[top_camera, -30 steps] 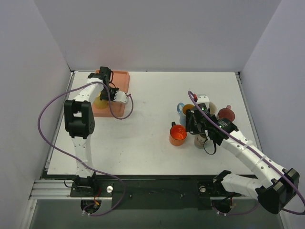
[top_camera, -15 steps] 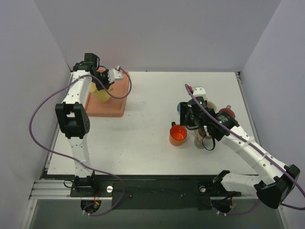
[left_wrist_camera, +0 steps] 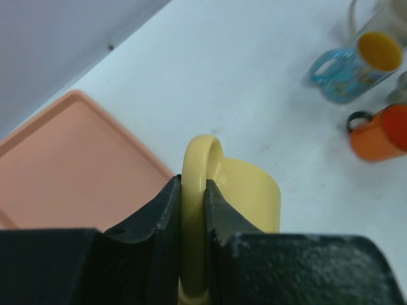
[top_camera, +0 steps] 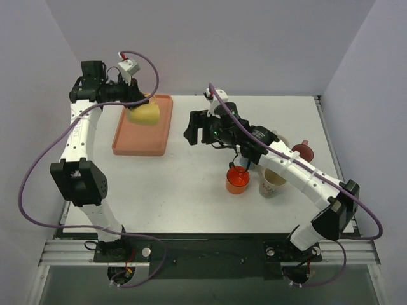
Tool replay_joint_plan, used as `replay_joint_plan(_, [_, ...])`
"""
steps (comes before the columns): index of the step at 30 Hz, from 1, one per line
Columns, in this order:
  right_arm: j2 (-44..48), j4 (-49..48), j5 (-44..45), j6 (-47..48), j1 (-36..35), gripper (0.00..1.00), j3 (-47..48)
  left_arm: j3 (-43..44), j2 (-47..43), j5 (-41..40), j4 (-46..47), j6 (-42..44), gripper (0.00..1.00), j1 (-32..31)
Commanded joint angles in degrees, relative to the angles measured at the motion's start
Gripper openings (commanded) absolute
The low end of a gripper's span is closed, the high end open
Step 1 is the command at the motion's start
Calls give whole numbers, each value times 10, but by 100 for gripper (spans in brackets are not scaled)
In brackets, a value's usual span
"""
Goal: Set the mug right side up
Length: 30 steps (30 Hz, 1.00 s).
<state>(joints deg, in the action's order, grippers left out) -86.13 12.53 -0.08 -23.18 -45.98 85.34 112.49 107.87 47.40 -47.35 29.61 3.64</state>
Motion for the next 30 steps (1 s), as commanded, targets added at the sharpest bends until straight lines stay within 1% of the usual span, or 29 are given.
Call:
replay_joint_plan(1, [-18,-147,-64,-57,-7,75,42,-8,-108,126,166,-246,0,-18])
replay_joint_plan(3, [-26,-187,-70,-76,-6,75,43,-13,-121,140,177,-277,0,-26])
replay_joint_plan(6, [-40,-241,-82,-102,-7,74,45,-23,-132,153,183,-292,0,-32])
replay_joint_plan(7, [-44,-260,-91,-107,-6,73,45,-25,-136,166,202,-320,0,-31])
replay_joint_plan(8, [-50,-266,-95,-116,-7,73,45,-36,-140,171,212,-333,0,-50])
replay_joint_plan(12, [-51,-296,-109,-117,-6,70,37,-51,-147,189,228,-338,0,-60])
replay_joint_plan(14, [-56,-312,-115,-121,-6,67,38,-52,-148,194,231,-342,0,-65])
replay_joint_plan(17, [-90,-315,-142,-143,-5,57,67,-53,-148,192,254,-359,0,-80])
replay_joint_plan(18, [-96,-314,-147,-155,-5,54,78,-58,-149,197,283,-383,0,-86])
replay_joint_plan(19, [-105,-320,-156,-166,-5,48,81,-69,-151,203,300,-403,0,-86])
replay_joint_plan(20, [-106,-329,-162,-171,-5,42,83,-77,-153,208,359,-444,0,-88])
replay_joint_plan(21, [-108,-333,-164,-174,-4,39,83,-100,-156,209,386,-472,0,-88])
replay_joint_plan(22, [-106,-339,-167,-174,-5,30,83,-111,-160,212,449,-515,0,-88])
replay_joint_plan(23, [-105,-340,-168,-173,-3,26,81,-133,-164,215,476,-555,0,-88])
replay_joint_plan(24, [-101,-341,-168,-173,-3,14,80,-142,-166,219,527,-574,0,-88])
replay_joint_plan(25, [-98,-340,-164,-172,-1,8,76,-161,-169,221,549,-602,0,-89])
replay_joint_plan(26, [-93,-327,-154,-168,0,0,72,-171,-169,226,581,-618,0,-89])
replay_joint_plan(28, [-78,-280,-123,-151,2,0,62,-191,-172,229,604,-633,0,-88])
replay_joint_plan(29, [-68,-257,-113,-129,2,0,58,-202,-173,224,601,-617,0,-87])
replay_joint_plan(30, [-63,-216,-87,-121,2,0,55,-205,-174,217,571,-602,0,-85])
